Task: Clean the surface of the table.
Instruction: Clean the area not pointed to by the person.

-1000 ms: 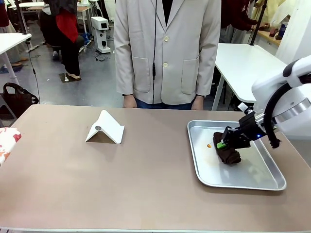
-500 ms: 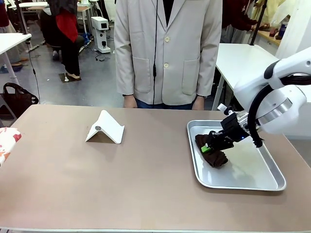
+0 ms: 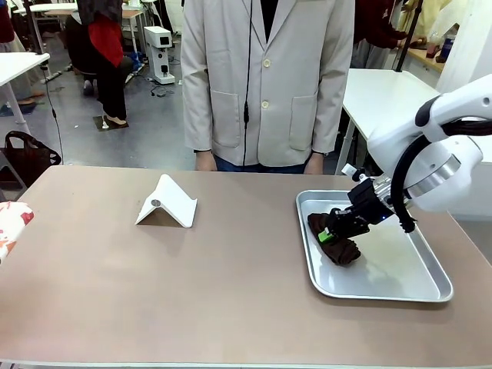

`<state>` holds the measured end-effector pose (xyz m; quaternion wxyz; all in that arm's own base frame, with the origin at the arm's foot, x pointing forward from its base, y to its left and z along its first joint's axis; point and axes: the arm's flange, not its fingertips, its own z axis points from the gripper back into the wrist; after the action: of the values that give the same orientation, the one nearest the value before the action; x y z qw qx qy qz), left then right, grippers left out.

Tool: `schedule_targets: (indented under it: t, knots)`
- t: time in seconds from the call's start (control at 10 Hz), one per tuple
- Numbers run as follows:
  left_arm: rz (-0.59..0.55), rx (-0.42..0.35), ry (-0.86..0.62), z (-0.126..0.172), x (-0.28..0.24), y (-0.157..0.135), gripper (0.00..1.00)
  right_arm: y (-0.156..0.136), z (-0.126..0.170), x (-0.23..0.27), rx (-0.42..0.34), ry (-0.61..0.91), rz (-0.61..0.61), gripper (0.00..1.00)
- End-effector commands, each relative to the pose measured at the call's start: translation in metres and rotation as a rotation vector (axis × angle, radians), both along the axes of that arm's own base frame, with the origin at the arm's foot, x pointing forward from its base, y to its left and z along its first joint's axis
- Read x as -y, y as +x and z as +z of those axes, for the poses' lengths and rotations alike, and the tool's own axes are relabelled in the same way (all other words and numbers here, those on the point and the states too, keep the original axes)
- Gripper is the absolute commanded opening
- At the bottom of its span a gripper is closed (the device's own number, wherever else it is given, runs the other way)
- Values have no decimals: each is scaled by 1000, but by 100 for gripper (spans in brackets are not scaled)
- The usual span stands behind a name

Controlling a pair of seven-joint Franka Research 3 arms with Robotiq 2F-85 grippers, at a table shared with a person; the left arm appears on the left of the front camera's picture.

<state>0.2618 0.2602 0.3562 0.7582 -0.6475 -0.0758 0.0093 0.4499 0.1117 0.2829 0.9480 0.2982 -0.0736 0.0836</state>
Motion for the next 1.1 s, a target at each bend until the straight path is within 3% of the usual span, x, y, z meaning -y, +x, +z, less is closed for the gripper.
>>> schedule_targets:
  t: [0.0,1.0]
  knots:
    - [5,-3,-18,7,2,0,22,2,-12,19,1,-62,-65,13]
    - [5,-3,-18,7,2,0,22,-2,-5,145,-19,-36,-395,13]
